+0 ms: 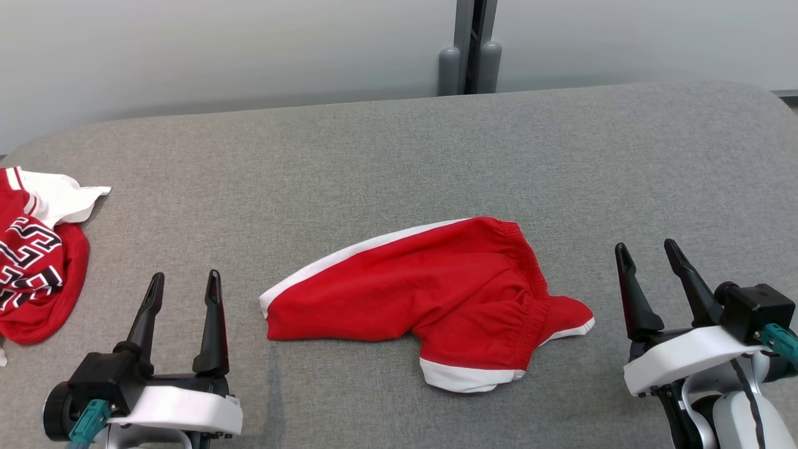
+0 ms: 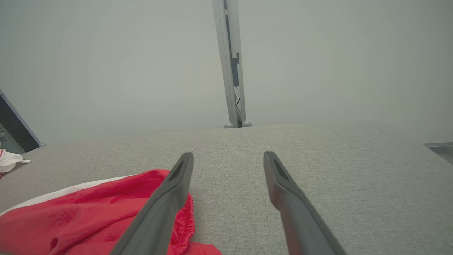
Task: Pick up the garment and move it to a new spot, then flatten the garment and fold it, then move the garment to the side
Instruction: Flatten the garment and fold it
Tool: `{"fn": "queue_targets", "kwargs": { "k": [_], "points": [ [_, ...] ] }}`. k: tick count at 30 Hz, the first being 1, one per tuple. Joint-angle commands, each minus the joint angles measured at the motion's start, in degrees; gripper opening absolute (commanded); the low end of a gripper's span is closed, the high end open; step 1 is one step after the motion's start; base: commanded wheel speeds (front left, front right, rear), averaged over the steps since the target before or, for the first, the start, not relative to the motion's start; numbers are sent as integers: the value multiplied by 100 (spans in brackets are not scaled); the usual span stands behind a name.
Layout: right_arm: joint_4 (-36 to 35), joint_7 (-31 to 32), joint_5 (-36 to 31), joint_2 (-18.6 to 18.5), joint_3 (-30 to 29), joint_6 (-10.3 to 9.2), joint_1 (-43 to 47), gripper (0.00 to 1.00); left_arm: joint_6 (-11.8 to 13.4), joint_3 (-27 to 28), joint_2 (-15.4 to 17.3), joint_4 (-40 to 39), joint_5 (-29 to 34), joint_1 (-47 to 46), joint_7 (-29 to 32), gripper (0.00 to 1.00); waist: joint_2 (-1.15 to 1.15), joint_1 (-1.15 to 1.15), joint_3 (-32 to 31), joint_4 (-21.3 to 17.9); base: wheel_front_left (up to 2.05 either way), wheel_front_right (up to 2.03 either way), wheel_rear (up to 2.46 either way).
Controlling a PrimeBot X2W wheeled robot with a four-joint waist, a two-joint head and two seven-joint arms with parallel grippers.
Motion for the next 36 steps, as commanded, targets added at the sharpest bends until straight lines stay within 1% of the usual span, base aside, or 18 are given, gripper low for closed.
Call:
{"fn": "queue_targets", "kwargs": {
  "k": [1,5,9,12,17,22,24,25,26,27,29,31,36],
  "points": [
    [16,14,-16,-29,-11,-2,9,100,30,2,34,-34,10,30,14,100,0,0,3,8,0,0,0],
    [22,44,6,-64,-51,-2,-108,100,35,-37,50,-93,29,-3,55,100,0,0,39,79,0,0,0],
    [202,96,141,-287,61,-2,-389,100,27,-76,55,-152,55,-149,77,100,0,0,140,245,0,0,0],
    [544,182,337,-475,264,-2,-684,100,-21,-129,27,-149,56,-259,78,100,0,0,237,428,0,0,0],
    [1336,370,679,-784,885,-2,-1211,100,-109,-229,-59,-41,54,-510,41,100,0,0,433,745,0,0,0],
    [2146,427,946,-921,1330,-2,-1727,100,-188,-312,-152,133,29,-710,-30,100,0,0,600,962,0,0,0],
    [2443,468,1076,-922,1466,-2,-1918,100,-220,-333,-195,201,17,-770,-65,100,0,0,640,1014,0,0,0],
    [2574,480,1125,-942,1516,-2,-1997,47,-229,-343,-210,238,13,-790,-72,100,0,0,652,1035,0,0,0],
    [2680,509,1217,-942,1568,-2,-2073,22,-238,-349,-226,276,7,-818,-79,100,0,0,662,1051,0,0,0],
    [2738,496,1300,-947,1615,-2,-2147,0,-247,-352,-238,299,5,-840,-97,100,0,0,669,1060,0,0,0],
    [2737,418,1470,-998,1707,-2,-2286,0,-263,-339,-250,340,-7,-863,-120,100,0,0,680,1055,0,0,0],
    [2593,311,1579,-1066,1798,-2,-2426,0,-259,-304,-248,365,-21,-867,-144,100,0,0,690,1004,0,0,0],
    [1949,-20,1684,-1232,2080,-2,-2734,0,-272,-250,-212,384,-6,-889,-181,100,0,0,662,796,0,0,0]
  ]
}}
